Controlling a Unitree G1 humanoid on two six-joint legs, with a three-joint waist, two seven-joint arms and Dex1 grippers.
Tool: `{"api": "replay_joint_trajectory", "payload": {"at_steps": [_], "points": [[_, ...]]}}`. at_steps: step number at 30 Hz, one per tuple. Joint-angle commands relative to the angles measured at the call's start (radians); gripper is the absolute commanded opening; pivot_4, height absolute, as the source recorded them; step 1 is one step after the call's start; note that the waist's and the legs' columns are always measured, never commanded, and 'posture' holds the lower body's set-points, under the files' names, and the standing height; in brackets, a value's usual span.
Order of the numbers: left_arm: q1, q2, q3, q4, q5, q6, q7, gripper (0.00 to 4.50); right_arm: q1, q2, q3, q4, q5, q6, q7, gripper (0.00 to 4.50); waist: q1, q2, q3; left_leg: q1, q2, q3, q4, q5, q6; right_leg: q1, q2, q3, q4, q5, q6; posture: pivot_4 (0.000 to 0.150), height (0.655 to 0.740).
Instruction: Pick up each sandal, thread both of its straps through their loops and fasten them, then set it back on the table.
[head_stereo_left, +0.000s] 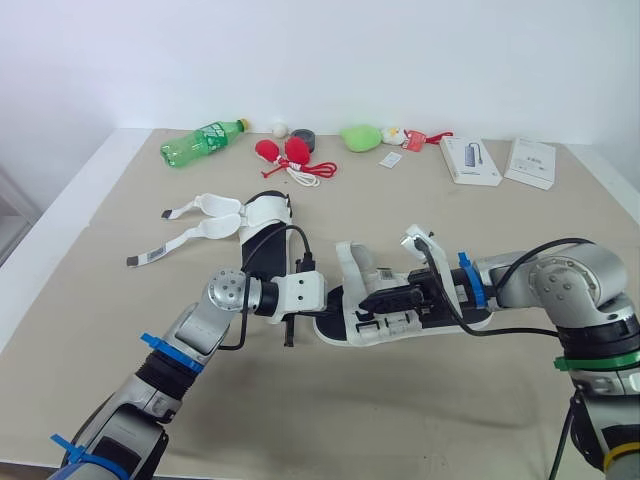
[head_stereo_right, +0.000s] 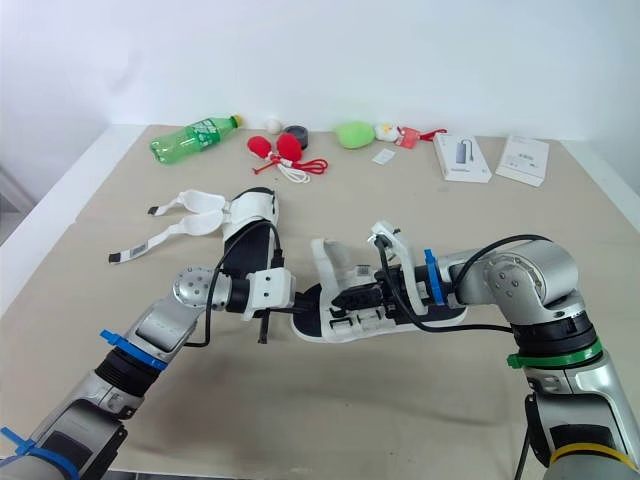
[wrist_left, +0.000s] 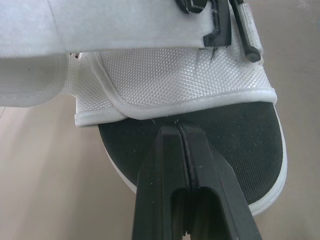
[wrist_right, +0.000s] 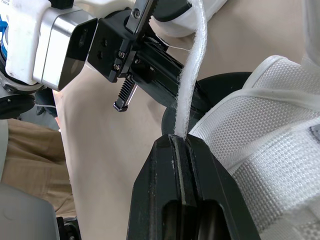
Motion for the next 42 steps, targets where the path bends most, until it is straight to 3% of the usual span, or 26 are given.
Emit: {"api": "replay_joint_trajectory", "payload": {"at_steps": [1, 9, 20, 29, 42], "points": [[0.008, 0.006, -0.023, 0.02, 0.015, 0.006, -0.004, 0.0, -0.014, 0.002, -0.03, -0.014, 0.002, 0.022, 0.012, 0.03, 0.0, 0.0, 0.0, 0.0, 0.0, 0.0, 0.0, 0.0, 0.0, 0.0, 0.0, 0.0, 0.0, 0.0, 0.0, 0.15, 0.74], [0.005, 0.005, -0.024, 0.021, 0.016, 0.006, -0.005, 0.0, 0.01, -0.006, -0.034, -0.025, -0.008, 0.037, 0.014, 0.03, 0.0, 0.0, 0.0, 0.0, 0.0, 0.0, 0.0, 0.0, 0.0, 0.0, 0.0, 0.0, 0.0, -0.001, -0.001, 0.15, 0.74], [0.013, 0.006, -0.028, 0.007, 0.016, 0.012, -0.006, 0.0, 0.026, 0.067, -0.164, -0.025, 0.116, 0.195, -0.084, 0.03, 0.0, 0.0, 0.0, 0.0, 0.0, 0.0, 0.0, 0.0, 0.0, 0.0, 0.0, 0.0, 0.0, -0.001, -0.001, 0.15, 0.74], [0.013, 0.002, -0.03, 0.007, 0.019, 0.012, -0.002, 0.0, 0.095, 0.044, -0.153, -0.086, 0.086, 0.195, -0.141, 0.03, 0.0, 0.0, 0.0, 0.0, 0.0, -0.001, -0.001, 0.0, 0.0, 0.001, 0.0, 0.0, 0.0, -0.001, 0.001, 0.15, 0.74], [0.015, 0.001, -0.031, 0.004, 0.019, 0.012, 0.0, 0.0, 0.143, -0.047, -0.056, -0.208, -0.009, 0.069, -0.068, 0.03, 0.0, 0.0, 0.0, 0.0, -0.001, -0.001, -0.001, 0.0, 0.0, 0.001, 0.0, 0.0, -0.001, -0.002, 0.0, 0.15, 0.74]]}}
